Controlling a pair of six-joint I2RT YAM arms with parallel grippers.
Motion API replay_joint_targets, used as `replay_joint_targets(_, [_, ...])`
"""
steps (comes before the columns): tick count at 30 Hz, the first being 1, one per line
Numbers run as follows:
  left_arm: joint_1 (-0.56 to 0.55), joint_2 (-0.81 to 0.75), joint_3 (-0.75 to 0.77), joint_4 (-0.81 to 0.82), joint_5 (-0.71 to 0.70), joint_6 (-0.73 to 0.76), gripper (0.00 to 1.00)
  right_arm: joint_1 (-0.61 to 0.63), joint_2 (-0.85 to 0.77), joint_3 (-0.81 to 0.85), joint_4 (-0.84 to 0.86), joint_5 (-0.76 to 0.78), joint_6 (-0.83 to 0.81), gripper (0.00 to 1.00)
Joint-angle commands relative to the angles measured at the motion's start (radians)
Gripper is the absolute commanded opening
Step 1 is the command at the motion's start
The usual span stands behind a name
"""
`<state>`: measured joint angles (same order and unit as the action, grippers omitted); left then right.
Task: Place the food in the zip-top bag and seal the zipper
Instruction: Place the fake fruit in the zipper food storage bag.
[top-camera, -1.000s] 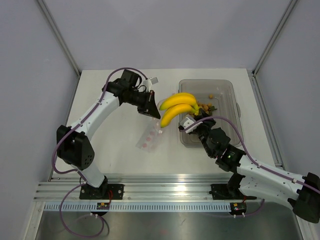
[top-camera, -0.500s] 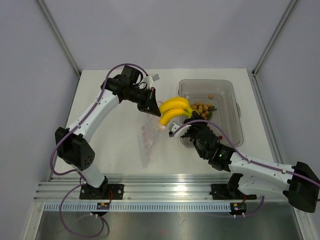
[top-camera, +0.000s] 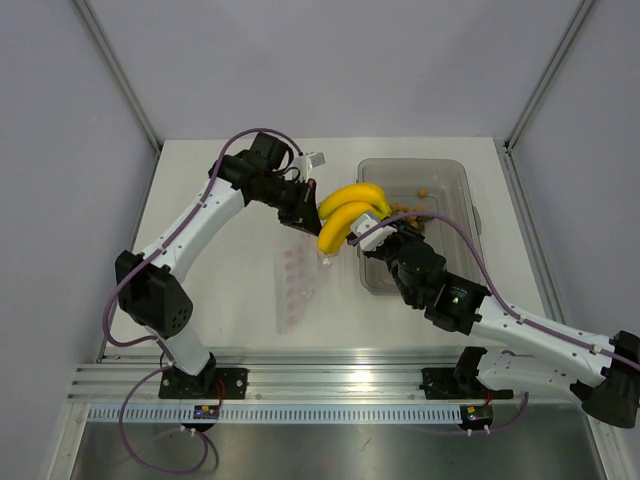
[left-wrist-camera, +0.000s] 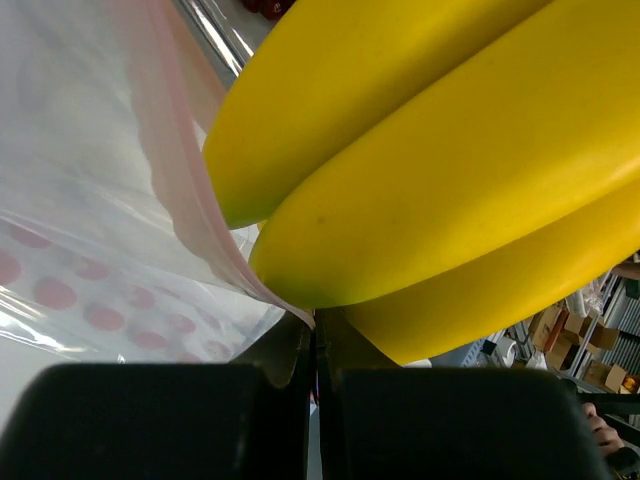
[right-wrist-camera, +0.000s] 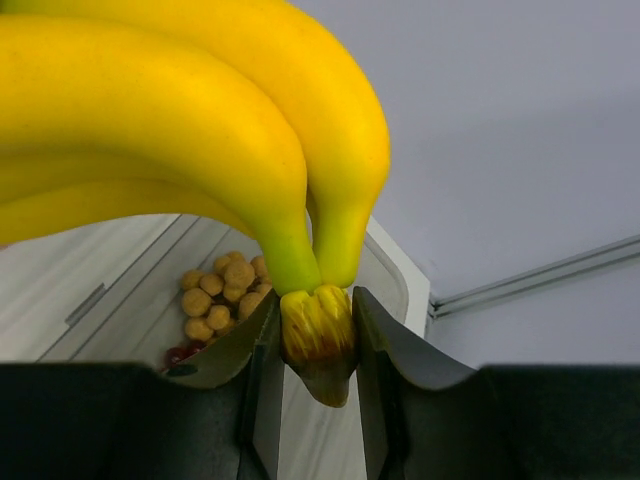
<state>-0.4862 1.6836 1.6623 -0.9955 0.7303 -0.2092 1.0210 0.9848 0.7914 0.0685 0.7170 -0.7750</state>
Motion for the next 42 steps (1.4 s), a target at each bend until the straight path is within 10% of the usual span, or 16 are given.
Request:
replay_joint_targets(1, [-0.011,0.008,0.036,0.046,0.067,0.011,0.00,0.014,-0.037,0.065,0.007,-0.031,0.252,0.00])
replay_joint_targets(10, [-0.008,-0.001,0.039,0.092,0.171,0.001,0.00,0.027,-0.014,-0.009,-0.018,-0.035,0.393,0.00])
replay_joint_targets(25, [0.008,0.010,0.042,0.178,0.291,-0.065,0.00,0.070,0.180,-0.031,0.117,0.343,0.141,0.00])
replay_joint_targets(42, [-0.006,0.028,0.063,0.170,0.282,-0.065,0.00,0.071,0.064,-0.161,0.312,0.061,0.152,0.00])
